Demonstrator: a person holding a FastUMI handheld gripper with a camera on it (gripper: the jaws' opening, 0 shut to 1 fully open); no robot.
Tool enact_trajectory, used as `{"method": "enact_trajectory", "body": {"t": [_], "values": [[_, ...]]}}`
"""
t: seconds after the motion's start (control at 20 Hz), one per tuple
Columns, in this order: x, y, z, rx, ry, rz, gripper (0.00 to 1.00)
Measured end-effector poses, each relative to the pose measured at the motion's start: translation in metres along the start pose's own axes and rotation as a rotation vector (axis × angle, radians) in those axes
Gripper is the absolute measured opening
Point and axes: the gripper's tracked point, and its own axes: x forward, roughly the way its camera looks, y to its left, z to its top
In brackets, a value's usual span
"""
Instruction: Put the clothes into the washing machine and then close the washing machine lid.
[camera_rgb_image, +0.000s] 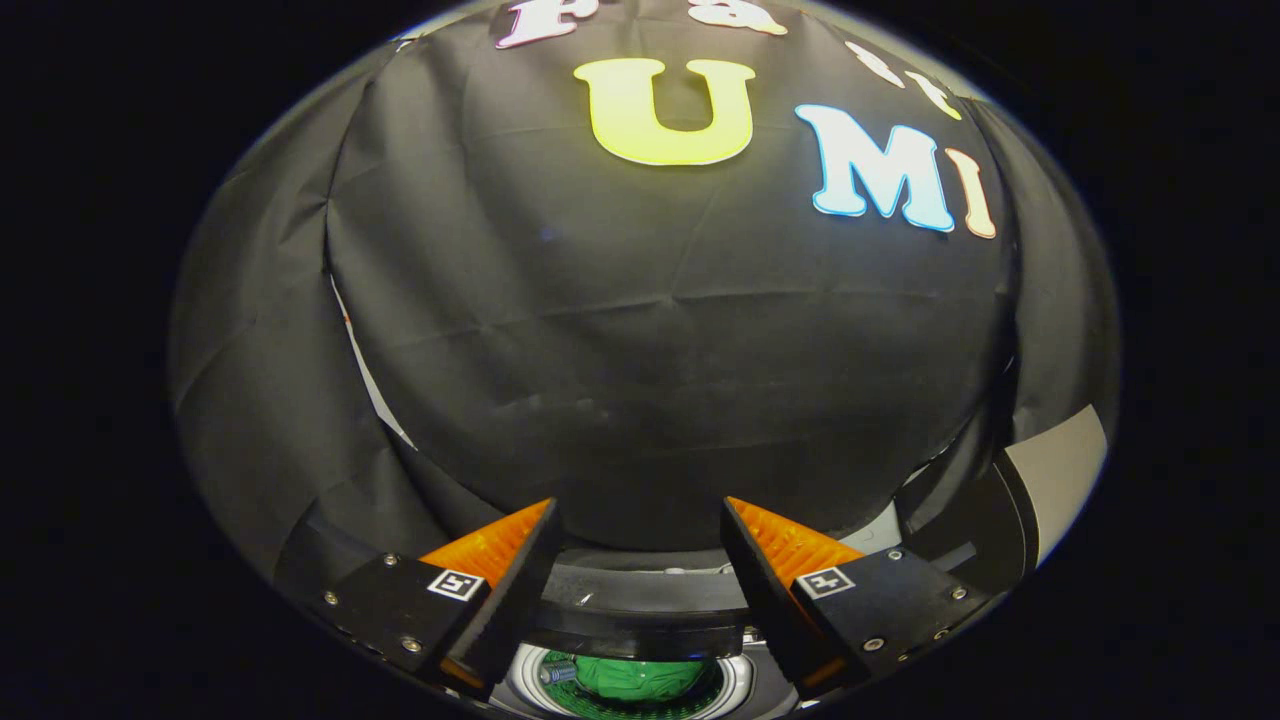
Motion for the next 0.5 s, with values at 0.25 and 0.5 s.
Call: {"method": "enact_trajectory", "body": {"t": [0.25, 0.5], "values": [[0.0014, 0.0012, -0.0003, -0.003, -0.040, 0.010, 0.97], [0.0024, 0.0014, 0.0045, -0.008, -0.097, 0.012, 0.97]]}}
